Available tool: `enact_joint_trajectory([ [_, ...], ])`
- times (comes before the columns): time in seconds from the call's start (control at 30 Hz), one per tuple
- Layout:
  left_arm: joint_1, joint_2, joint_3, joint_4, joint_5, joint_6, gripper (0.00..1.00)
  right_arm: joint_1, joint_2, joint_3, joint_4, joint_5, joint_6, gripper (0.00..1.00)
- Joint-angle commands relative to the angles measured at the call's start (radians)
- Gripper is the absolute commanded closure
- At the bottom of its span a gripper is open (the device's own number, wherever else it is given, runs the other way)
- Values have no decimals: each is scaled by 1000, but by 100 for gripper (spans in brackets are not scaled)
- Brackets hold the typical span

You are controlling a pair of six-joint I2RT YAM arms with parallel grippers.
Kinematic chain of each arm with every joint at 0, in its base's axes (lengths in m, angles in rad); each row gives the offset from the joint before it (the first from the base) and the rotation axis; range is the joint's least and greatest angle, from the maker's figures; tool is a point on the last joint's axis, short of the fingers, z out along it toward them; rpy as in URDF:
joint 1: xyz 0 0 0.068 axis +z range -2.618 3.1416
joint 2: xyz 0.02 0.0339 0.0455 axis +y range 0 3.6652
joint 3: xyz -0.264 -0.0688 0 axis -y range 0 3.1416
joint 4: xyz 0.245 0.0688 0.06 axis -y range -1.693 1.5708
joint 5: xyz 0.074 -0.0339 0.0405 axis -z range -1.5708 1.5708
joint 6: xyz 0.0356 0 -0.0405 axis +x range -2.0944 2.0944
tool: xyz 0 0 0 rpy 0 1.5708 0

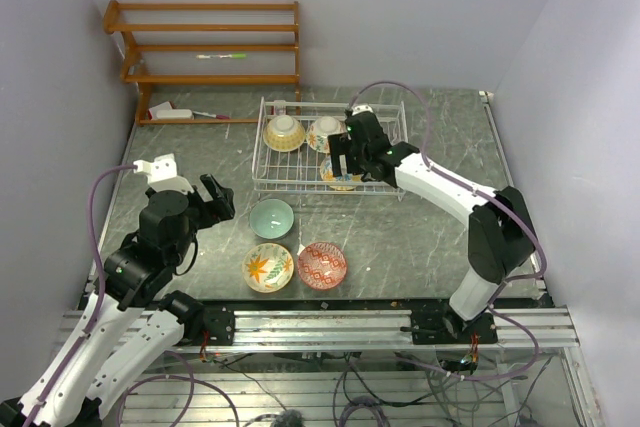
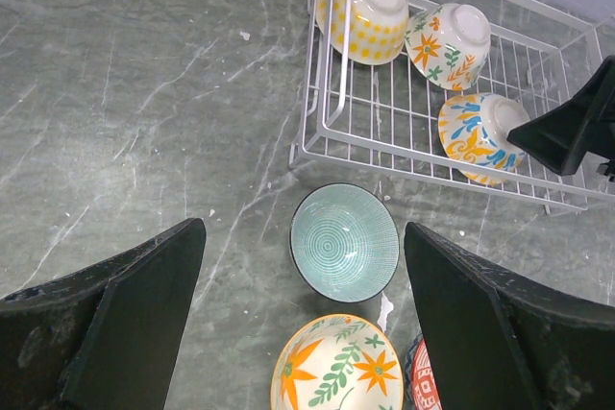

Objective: Load the bowls into the dish rack

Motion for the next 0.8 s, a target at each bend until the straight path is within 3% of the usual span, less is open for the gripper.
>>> enact_joint_trajectory([
  [0.0, 3, -13, 10, 23, 10, -2, 5, -3, 41, 19, -13, 26, -21, 15],
  [0.77, 2, -23, 8, 19, 12, -4, 5, -6, 141, 74, 77, 42, -28, 29],
])
